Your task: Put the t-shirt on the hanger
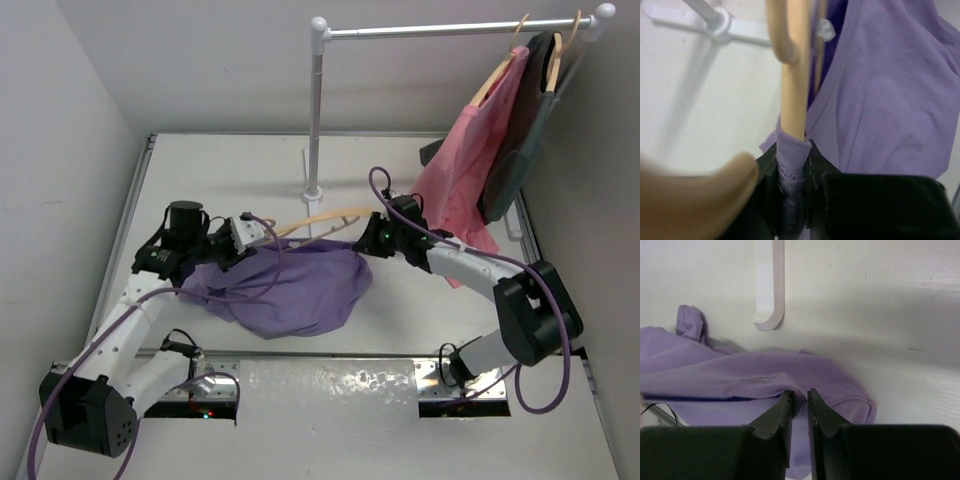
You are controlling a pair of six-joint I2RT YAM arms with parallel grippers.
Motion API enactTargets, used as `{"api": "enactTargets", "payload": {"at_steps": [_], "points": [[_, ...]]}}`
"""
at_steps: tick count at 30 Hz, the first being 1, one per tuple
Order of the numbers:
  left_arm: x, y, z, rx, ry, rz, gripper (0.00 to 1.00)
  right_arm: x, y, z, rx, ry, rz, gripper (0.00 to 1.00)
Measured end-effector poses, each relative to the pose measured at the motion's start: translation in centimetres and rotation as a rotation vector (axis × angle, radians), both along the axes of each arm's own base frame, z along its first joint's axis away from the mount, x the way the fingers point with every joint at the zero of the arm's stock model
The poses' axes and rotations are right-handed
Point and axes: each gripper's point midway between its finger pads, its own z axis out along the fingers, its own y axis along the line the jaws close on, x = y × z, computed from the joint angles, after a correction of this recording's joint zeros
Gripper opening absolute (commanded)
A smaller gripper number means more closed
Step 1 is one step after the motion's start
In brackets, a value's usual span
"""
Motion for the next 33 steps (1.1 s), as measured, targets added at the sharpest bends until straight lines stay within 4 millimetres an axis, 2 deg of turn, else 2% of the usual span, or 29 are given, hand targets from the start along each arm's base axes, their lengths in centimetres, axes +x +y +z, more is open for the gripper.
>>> {"api": "enactTargets", "payload": {"at_steps": [3, 5, 7, 10, 12, 15, 18, 22, 26, 33], "points": [[0.0, 0.2, -0.9, -0.010, 0.071, 0.046, 0.00, 0.2, 0.5, -1.1, 0.007, 0.017, -0.008, 0.15], [0.0, 0.3, -0.9, -0.021, 0.091, 0.076, 0.00, 0.2, 1.2, -1.7, 0.000, 0.018, 0.005, 0.09], [0.1, 0.3, -0.8, -0.030, 0.098, 0.093, 0.00, -0.2, 2.9, -2.2, -0.014, 0.018, 0.049, 0.00], [0.0, 0.4, -1.1, -0.038, 0.118, 0.116, 0.00, -0.8, 5.6, -2.6, -0.010, 0.014, 0.109, 0.00], [-0.1, 0.5, -1.4, -0.034, 0.124, 0.125, 0.00, -1.2, 6.4, -2.9, 0.006, 0.018, 0.112, 0.00], [-0.7, 1.0, -2.0, -0.009, 0.126, 0.126, 0.00, -1.2, 5.1, -3.7, 0.002, 0.043, 0.052, 0.00], [-1.3, 1.4, -2.5, 0.033, 0.114, 0.102, 0.00, -1.2, 2.4, -4.0, 0.000, 0.055, -0.047, 0.00], [-2.4, 1.5, -3.5, 0.083, 0.115, 0.030, 0.00, -0.8, -1.3, -2.1, 0.043, 0.008, -0.182, 0.00], [-3.2, 1.5, -4.0, 0.111, 0.111, -0.024, 0.00, -0.3, -2.1, 0.2, 0.063, -0.062, -0.208, 0.00], [-2.0, 2.7, -4.6, 0.191, 0.083, 0.009, 0.00, -0.5, -3.4, 1.3, -0.002, -0.118, -0.197, 0.00]]}}
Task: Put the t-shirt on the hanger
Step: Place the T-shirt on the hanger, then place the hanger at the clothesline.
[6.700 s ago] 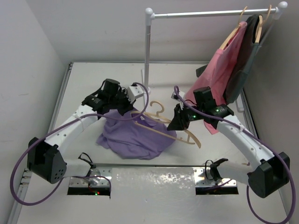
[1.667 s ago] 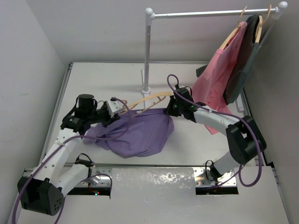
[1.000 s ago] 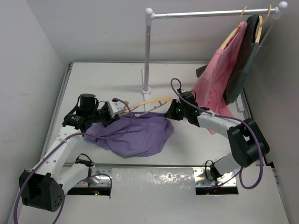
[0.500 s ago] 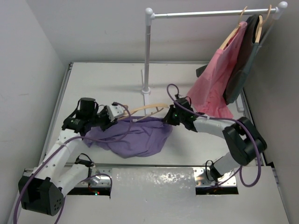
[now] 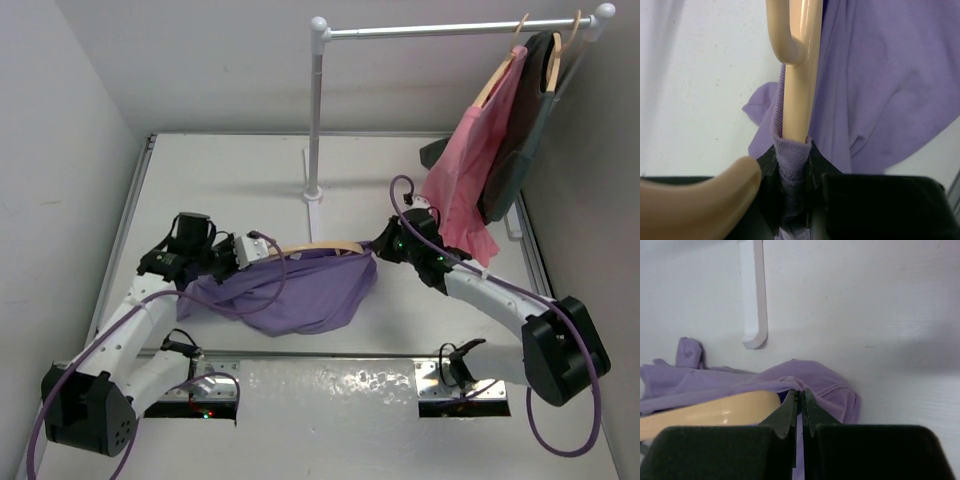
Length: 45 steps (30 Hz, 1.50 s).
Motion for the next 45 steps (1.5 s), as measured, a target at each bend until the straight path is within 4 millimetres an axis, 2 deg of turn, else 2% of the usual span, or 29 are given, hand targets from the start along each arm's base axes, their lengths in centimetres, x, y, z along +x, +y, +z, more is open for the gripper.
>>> {"api": "enactTargets", "payload": {"at_steps": [4, 8, 9, 12, 16, 17, 18, 19, 21, 25, 35, 39, 42, 44, 45], "points": [[1.4, 0.5, -0.8, 0.045, -0.003, 0.041, 0.00, 0.5, -0.7, 1.2, -0.123, -0.050, 0.058, 0.00], [1.9, 0.0, -1.6, 0.121, -0.003, 0.029, 0.00, 1.4, 0.4, 3.2, -0.243, -0.128, 0.177, 0.00], [1.9, 0.0, -1.6, 0.154, -0.014, 0.030, 0.00, 1.5, 1.1, 3.6, -0.283, -0.150, 0.216, 0.00], [1.2, -1.8, -1.8, 0.195, -0.022, -0.035, 0.00, 1.7, 3.7, 4.8, -0.356, -0.201, 0.335, 0.00], [1.4, -3.4, -0.8, 0.162, -0.008, -0.058, 0.00, 1.2, 7.7, 6.0, -0.322, -0.268, 0.511, 0.01], [1.6, -3.7, -0.4, 0.146, -0.010, -0.061, 0.00, 0.8, 8.4, 6.1, -0.301, -0.274, 0.555, 0.09], [1.7, -4.1, 0.0, 0.128, -0.011, -0.066, 0.00, 0.2, 9.1, 6.2, -0.274, -0.282, 0.607, 0.24], [1.7, -4.5, 0.4, 0.110, -0.014, -0.074, 0.00, -0.1, 9.5, 6.3, -0.263, -0.289, 0.635, 0.24], [1.6, -5.3, 1.1, 0.070, -0.013, -0.102, 0.00, -1.4, 10.6, 6.6, -0.220, -0.307, 0.743, 0.54], [0.6, -6.6, 1.5, 0.015, 0.007, -0.177, 0.00, -3.5, 10.8, 6.3, -0.240, -0.309, 0.915, 0.68], [-0.4, -8.0, 1.9, -0.044, 0.009, -0.281, 0.00, -5.8, 10.9, 8.4, -0.293, -0.395, 1.187, 0.69], [-0.6, -8.4, 2.1, -0.064, 0.011, -0.297, 0.00, -5.9, 11.3, 7.4, -0.286, -0.394, 1.230, 0.69], [-0.5, -8.6, 2.4, -0.075, 0.000, -0.303, 0.00, -6.0, 11.8, 5.4, -0.266, -0.339, 1.271, 0.68], [-0.5, -8.6, 2.4, -0.075, -0.004, -0.302, 0.00, -6.2, 12.1, 3.9, -0.246, -0.294, 1.293, 0.65], [-0.6, -8.4, 2.3, -0.069, 0.006, -0.295, 0.00, -6.3, 12.2, 3.5, -0.232, -0.281, 1.298, 0.58]]}}
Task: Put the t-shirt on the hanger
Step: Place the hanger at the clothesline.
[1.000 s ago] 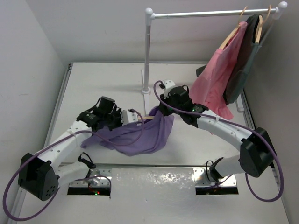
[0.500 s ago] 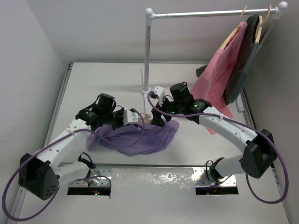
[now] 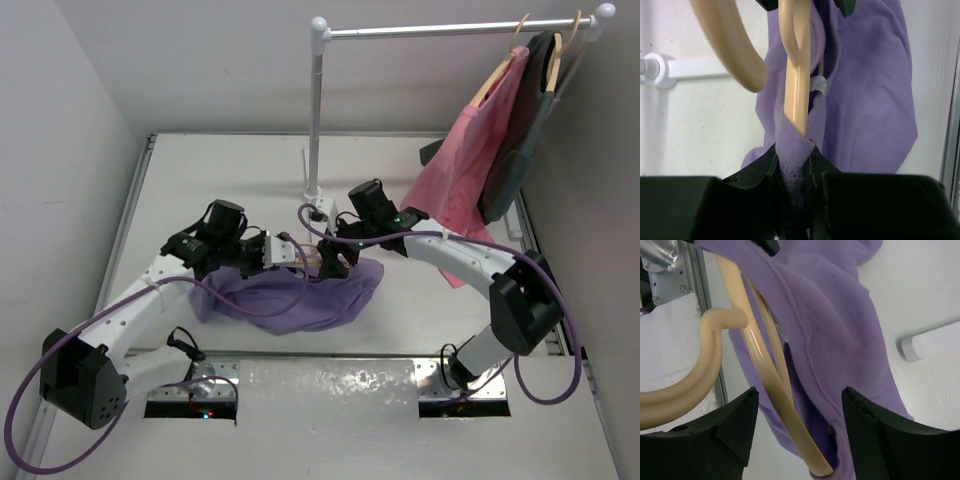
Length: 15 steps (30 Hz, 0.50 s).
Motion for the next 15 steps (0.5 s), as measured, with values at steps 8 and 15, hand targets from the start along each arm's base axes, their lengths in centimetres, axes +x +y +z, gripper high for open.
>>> {"api": "enactTargets", "payload": {"at_steps": [8, 15], "points": [[0.4, 0.0, -0.3, -0.010, 0.049, 0.041, 0.00, -0.4, 1.1, -0.2, 0.081, 0.029, 0.005, 0.06], [-0.4, -0.8, -0.4, -0.032, 0.078, -0.023, 0.00, -2.4, 0.4, 0.1, 0.103, 0.000, 0.051, 0.00]]}}
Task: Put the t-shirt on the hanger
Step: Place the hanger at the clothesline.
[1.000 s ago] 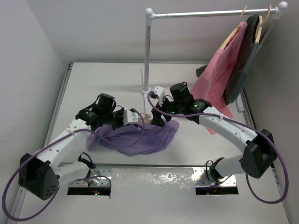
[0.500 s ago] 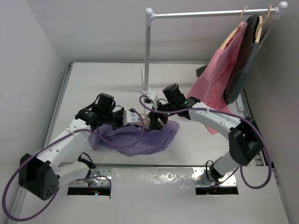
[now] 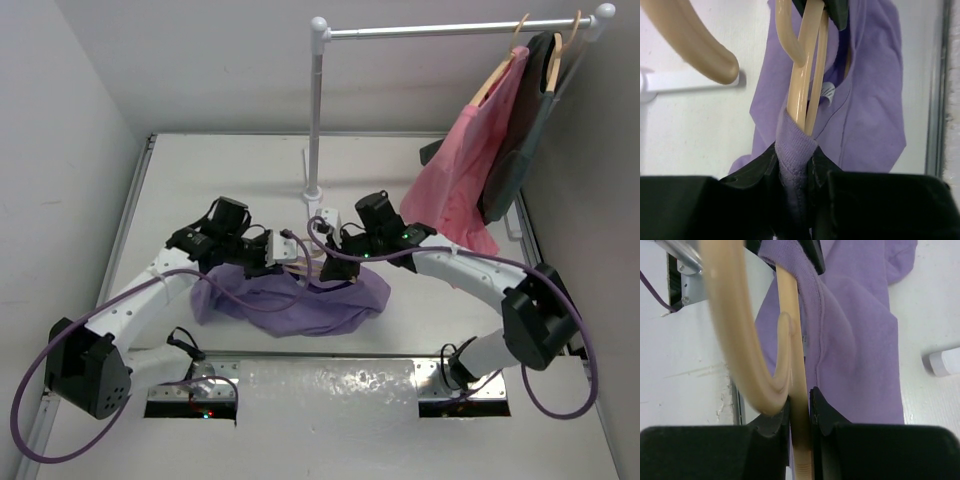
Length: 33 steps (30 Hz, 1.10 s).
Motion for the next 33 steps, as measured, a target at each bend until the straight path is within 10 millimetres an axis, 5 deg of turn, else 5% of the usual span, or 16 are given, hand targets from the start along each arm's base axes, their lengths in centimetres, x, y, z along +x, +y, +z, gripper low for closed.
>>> {"api": "enactTargets", "payload": {"at_steps": [8, 9, 10, 18, 25, 28, 31, 33], "points": [[-0.6, -1.4, 2.2, -0.054, -0.020, -0.107, 0.00, -1.4, -1.2, 2.1, 0.070, -0.046, -0.040, 0.00], [-0.7, -1.5, 2.3, -0.060, -0.021, -0.112, 0.02, -1.4, -1.3, 2.3, 0.072, -0.050, -0.044, 0.00], [-0.7, -1.6, 2.3, -0.065, -0.020, -0.114, 0.14, -1.4, -1.3, 2.4, 0.071, -0.052, -0.047, 0.00], [0.4, -1.7, 2.8, -0.073, -0.043, -0.068, 0.35, -2.1, -2.3, 2.5, 0.063, -0.050, -0.080, 0.00], [1.7, -0.8, 2.3, -0.016, -0.082, -0.012, 0.39, -3.3, -4.8, 2.2, 0.023, -0.058, -0.150, 0.00], [2.0, -0.4, 2.0, 0.011, -0.097, 0.002, 0.53, -3.4, -5.5, 2.3, 0.002, -0.066, -0.174, 0.00], [2.2, -0.2, 1.9, 0.013, -0.091, 0.030, 0.95, -3.3, -6.3, 1.7, -0.041, -0.063, -0.212, 0.00], [2.7, -0.4, 2.3, -0.010, -0.081, 0.081, 1.00, -2.9, -6.9, 1.4, -0.079, -0.057, -0.257, 0.00]]}}
